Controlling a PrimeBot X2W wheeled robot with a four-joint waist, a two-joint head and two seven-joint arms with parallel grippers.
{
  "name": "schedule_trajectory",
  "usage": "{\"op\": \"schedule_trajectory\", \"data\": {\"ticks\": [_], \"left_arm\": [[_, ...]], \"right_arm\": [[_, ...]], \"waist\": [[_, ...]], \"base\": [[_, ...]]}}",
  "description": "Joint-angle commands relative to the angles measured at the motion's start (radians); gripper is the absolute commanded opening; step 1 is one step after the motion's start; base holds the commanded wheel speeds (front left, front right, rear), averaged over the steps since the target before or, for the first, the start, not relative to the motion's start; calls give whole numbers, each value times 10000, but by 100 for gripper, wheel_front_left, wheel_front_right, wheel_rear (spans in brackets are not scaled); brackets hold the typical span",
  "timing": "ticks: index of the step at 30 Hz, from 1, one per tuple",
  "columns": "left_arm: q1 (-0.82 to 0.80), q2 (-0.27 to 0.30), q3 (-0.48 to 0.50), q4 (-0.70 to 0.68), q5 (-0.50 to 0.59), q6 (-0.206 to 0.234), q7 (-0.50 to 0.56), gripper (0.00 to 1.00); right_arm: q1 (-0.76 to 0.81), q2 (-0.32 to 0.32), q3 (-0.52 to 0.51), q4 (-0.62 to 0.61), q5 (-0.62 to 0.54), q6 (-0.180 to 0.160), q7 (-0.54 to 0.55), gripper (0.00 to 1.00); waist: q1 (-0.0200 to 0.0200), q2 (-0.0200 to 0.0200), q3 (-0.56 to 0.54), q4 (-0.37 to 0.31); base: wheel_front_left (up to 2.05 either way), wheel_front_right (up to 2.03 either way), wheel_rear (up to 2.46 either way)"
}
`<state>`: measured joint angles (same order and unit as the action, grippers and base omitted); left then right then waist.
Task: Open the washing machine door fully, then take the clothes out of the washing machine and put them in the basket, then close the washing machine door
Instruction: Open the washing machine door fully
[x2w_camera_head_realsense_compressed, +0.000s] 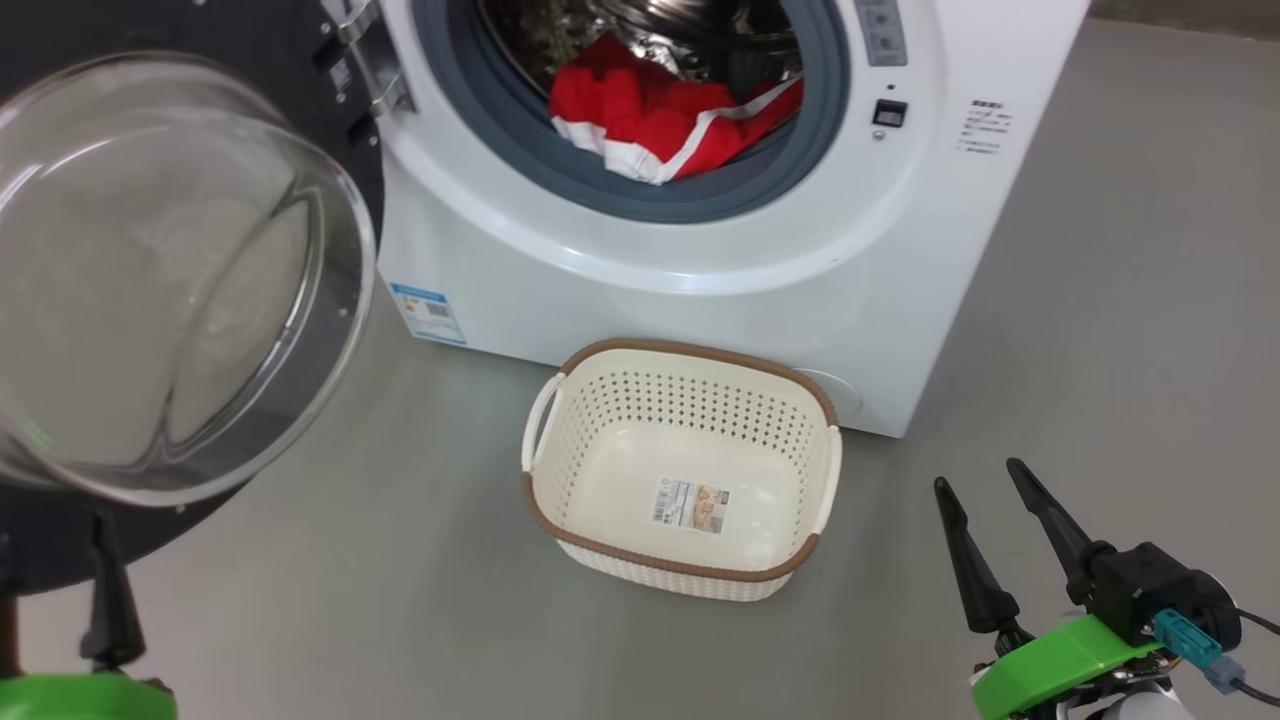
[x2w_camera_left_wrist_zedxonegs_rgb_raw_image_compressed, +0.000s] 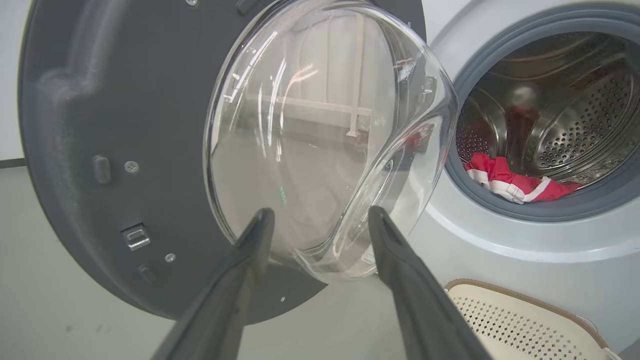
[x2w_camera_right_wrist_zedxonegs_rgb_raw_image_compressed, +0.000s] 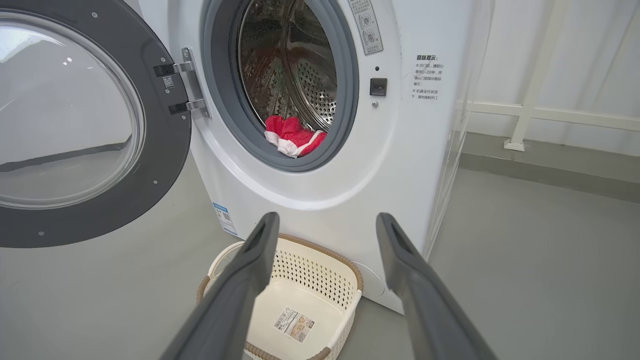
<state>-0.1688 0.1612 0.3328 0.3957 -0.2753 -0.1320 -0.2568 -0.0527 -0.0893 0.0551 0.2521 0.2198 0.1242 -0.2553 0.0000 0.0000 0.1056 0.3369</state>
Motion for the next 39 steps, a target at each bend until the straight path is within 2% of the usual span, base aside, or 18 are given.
{"op": "schedule_trajectory", "data": {"ticks": [1,8,23,39], "left_arm": [[167,249,140,-517,-113,14,-49,100],[783,52,-501,-1361,-137,14,-49,100],[1380,305,-1967,-2561,-703,14,-49,100],[1446,328,-2211,-3057,-694,13,-49,100]], "right_arm": [[-5,-12,146,-296,71,65,-65,100],[124,70,-49,-420,68,65,-65,100],[241,182,-507,-721,72,65,-65,100],[203,345,-792,-945,113,65,-65,100]], "waist": [[0,0,-125,-253],[0,0,-147,-831],[0,0,41,-2225],[0,0,383,-3599]], "base": [[0,0,0],[0,0,0],[0,0,0],[0,0,0]]}}
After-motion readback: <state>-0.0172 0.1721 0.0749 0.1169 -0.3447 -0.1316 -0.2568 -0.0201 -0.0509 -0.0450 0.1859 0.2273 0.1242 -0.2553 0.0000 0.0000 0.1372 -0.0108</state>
